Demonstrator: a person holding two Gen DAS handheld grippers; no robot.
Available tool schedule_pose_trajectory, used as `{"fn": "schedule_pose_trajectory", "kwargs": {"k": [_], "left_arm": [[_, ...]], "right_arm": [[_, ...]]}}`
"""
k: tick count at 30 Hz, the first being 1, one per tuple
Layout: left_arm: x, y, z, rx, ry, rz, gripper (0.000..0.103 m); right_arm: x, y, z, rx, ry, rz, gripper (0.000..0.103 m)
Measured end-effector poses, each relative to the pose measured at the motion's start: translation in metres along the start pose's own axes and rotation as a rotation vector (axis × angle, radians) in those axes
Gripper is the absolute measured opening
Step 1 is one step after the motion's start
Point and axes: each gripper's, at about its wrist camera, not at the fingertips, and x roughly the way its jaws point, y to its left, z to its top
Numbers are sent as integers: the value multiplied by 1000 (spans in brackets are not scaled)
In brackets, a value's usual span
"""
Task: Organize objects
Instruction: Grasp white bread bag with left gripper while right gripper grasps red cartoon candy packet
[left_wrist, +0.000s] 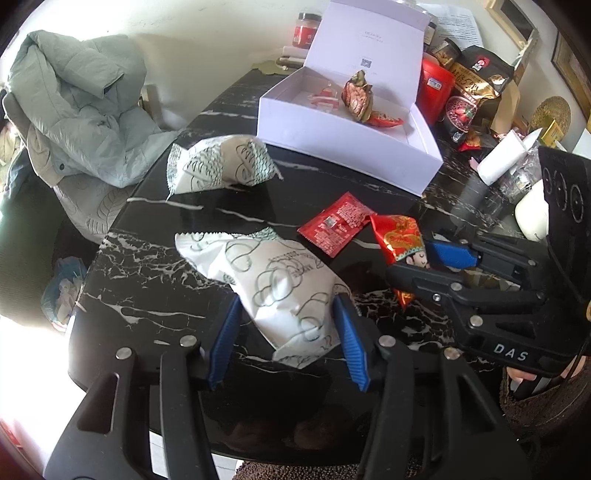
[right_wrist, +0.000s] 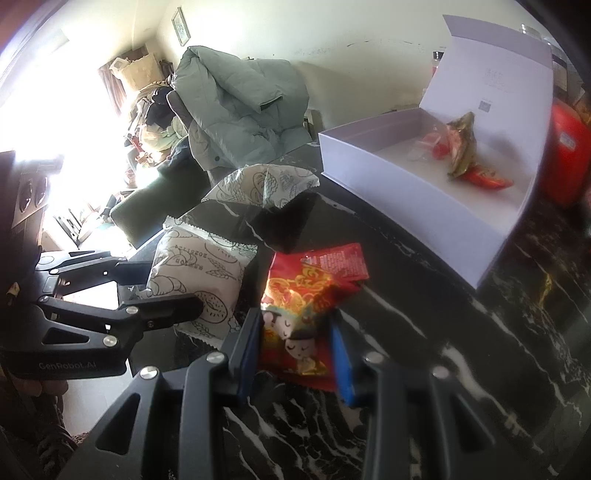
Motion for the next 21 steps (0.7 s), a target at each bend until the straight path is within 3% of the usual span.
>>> {"fn": "schedule_pose_trajectory", "kwargs": {"k": [4,12,16,18,21], "left_arm": [[9,6,0,-27,34,24,64],[16,0,6,-28,8,57,69],[21,4,11,-47,21,43,77],[24,5,15,-55,20,68,84],[28,3,19,-46,17,99,87]], "right_arm": [[5,0,-1,-4,10,5,36],[6,-7,-2,12,23,10,36],[6,-10,-1,20,29,26,36],[8,-13,0,28,33,42,36],[11,-14,0,29,38,41,36]]}}
